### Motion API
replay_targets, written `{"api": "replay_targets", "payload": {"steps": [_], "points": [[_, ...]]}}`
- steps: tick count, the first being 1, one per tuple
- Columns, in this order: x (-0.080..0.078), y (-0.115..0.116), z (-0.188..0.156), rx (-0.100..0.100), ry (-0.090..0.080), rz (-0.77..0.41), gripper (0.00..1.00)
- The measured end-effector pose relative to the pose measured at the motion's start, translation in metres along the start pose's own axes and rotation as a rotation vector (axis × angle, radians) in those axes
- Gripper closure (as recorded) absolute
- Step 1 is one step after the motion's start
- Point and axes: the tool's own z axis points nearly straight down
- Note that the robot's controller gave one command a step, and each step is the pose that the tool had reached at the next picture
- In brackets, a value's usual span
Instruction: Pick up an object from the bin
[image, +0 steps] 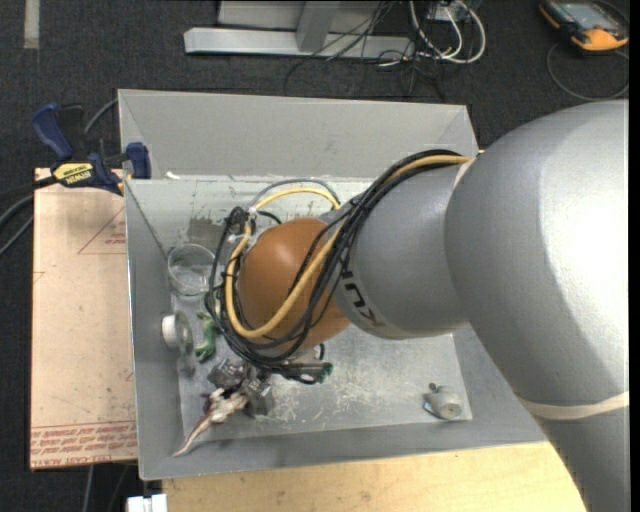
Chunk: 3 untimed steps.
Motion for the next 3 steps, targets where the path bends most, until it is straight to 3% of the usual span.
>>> {"api": "replay_targets", "payload": {"steps": [1,2,3], "points": [[0.014,-0.001,-0.001,-0.001,-0.001,0.002,1.00],[0.008,-0.011,0.000,0.000,-0.003,-0.044,1.00],[0.022,-0.009,-0.007,-0.001,-0.004,-0.048,1.00]]}}
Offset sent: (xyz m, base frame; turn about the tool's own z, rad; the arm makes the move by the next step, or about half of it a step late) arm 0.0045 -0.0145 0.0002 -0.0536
